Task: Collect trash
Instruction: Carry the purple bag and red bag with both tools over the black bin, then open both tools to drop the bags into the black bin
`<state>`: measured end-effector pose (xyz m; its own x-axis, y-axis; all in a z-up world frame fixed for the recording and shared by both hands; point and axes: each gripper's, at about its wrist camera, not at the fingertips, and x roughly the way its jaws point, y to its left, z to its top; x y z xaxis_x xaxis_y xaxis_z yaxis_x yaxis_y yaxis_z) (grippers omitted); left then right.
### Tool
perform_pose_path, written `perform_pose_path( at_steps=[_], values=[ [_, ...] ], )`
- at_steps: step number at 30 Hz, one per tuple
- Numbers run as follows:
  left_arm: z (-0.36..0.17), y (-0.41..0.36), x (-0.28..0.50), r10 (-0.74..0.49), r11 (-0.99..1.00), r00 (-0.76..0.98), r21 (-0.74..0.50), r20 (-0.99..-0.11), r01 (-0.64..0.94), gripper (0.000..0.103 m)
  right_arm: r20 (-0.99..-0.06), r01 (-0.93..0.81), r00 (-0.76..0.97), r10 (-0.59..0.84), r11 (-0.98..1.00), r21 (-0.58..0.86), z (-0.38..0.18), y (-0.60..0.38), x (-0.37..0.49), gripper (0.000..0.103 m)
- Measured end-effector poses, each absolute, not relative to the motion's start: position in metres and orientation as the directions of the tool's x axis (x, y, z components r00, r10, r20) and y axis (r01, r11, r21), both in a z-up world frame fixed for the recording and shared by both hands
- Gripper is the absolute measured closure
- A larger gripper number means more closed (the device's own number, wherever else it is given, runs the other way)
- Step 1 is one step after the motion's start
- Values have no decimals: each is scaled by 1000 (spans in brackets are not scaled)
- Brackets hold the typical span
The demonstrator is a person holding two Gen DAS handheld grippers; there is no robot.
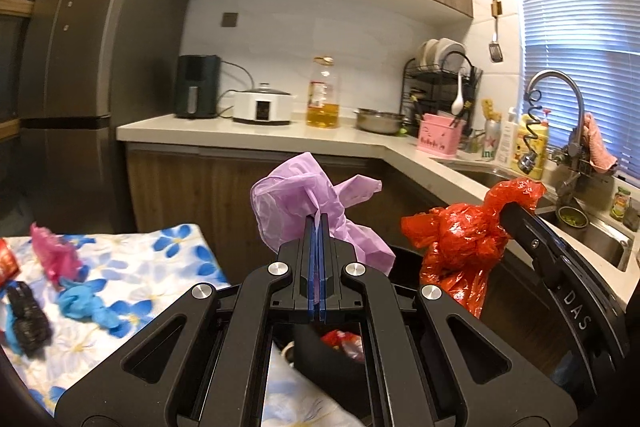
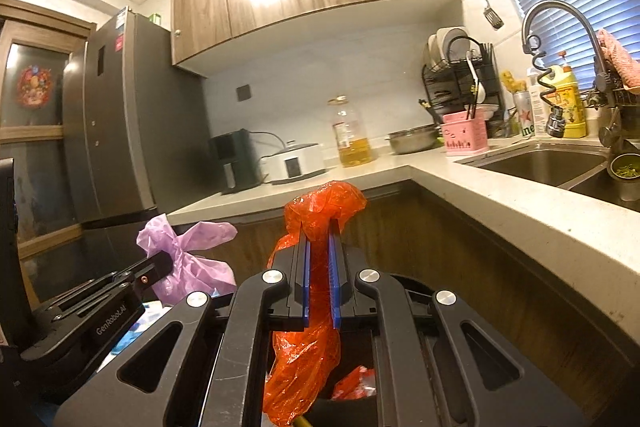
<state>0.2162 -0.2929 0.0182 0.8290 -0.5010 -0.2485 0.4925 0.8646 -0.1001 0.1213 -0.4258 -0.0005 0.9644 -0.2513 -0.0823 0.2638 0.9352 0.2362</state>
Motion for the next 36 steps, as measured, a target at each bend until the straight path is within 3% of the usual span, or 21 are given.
perform_pose_path(
  at_steps=[36],
  values=[
    [-32, -350, 269, -563, 819, 742, -124, -364, 560, 103, -165, 292, 952, -257, 925, 245, -27, -463, 161, 93]
  ],
)
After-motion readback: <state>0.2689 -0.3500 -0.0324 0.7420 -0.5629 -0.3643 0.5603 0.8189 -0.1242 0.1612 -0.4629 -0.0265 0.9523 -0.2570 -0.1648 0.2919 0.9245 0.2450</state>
